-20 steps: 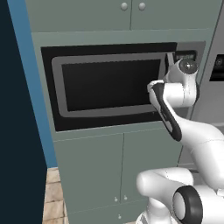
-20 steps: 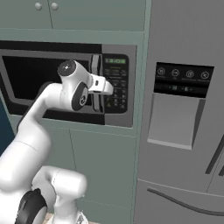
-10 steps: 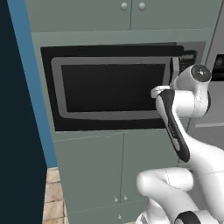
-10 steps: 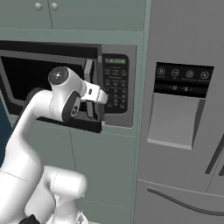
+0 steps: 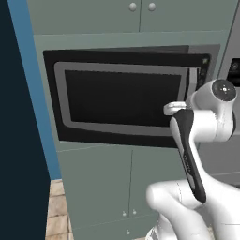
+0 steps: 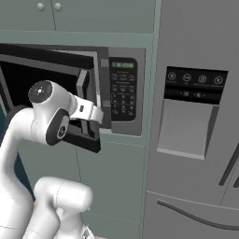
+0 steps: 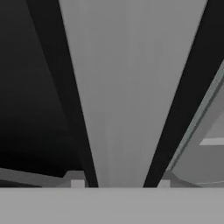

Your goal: Place the sponge inside the microwave to prepare for sanitizing.

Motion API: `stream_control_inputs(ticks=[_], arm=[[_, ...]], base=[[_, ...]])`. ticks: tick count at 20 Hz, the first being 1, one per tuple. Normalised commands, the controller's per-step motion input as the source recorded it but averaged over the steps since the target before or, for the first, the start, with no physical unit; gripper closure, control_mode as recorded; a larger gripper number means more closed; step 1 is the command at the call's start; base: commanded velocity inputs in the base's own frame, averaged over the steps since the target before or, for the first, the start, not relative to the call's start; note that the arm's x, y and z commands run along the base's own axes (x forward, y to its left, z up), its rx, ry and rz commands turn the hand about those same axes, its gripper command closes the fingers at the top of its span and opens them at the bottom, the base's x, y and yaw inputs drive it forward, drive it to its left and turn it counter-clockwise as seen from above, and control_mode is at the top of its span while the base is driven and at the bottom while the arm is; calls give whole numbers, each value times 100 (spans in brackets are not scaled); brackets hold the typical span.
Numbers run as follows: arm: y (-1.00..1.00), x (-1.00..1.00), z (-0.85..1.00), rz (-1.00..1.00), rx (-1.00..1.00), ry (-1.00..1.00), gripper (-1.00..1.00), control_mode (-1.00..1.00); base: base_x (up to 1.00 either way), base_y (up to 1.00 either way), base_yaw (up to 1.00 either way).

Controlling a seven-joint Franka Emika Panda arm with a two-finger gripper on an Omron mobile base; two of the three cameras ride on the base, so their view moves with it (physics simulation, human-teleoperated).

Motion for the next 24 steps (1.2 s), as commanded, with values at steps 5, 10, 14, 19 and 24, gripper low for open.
stream_control_inputs(ticks=[5, 10, 14, 19, 24], arm=[[24, -55, 0, 0, 0, 1, 100, -100], [26, -53, 0, 0, 0, 1, 100, -100], [22, -44, 0, 0, 0, 3, -100, -100], [-1, -21, 0, 0, 2, 6, -100, -100], [-26, -42, 0, 0, 13, 6, -100, -100]], base=[[0, 0, 0], [0, 0, 0], [0, 0, 0], [0, 0, 0], [0, 0, 0]])
